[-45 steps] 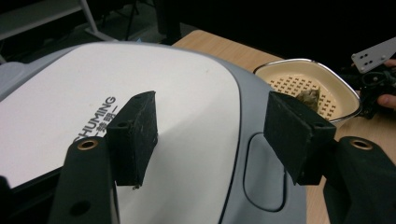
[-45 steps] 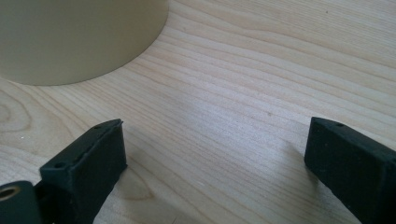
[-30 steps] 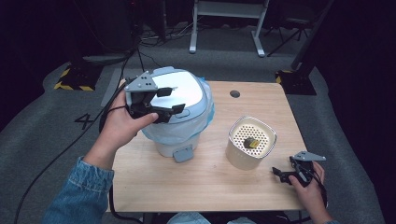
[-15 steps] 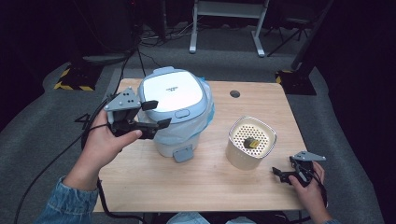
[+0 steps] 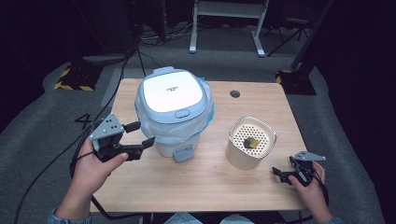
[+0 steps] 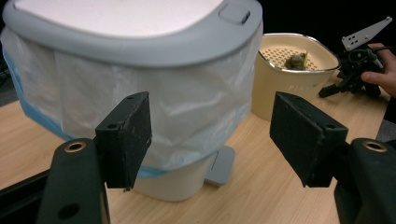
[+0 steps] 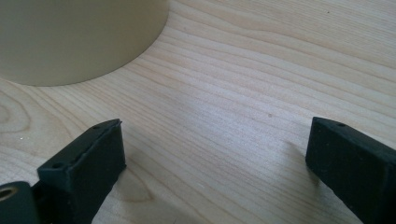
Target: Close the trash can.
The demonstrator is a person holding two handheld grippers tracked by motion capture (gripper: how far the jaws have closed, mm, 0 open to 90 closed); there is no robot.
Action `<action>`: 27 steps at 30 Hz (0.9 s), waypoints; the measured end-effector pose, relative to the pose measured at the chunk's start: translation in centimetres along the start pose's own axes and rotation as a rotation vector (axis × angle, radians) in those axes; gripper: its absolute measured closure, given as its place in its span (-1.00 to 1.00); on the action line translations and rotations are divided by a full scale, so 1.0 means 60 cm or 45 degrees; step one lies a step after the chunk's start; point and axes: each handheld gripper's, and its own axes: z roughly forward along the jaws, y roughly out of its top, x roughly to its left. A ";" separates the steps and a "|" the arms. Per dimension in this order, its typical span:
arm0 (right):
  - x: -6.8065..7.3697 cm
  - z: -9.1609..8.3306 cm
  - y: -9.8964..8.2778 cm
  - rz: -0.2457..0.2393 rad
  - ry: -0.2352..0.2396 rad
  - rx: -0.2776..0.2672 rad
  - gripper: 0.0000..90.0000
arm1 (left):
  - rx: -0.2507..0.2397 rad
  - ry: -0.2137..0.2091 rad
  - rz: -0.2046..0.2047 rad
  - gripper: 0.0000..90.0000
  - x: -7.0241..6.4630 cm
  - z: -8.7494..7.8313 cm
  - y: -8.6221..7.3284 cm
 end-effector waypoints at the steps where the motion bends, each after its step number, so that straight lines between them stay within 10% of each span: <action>1: 0.000 0.000 0.000 0.000 0.000 0.000 -0.90 | 0.001 0.008 -0.003 -0.33 0.000 0.001 -0.011; 27: 0.000 0.000 0.000 0.000 0.000 0.000 -0.90 | 0.235 0.128 -0.145 -0.38 0.044 0.066 -0.202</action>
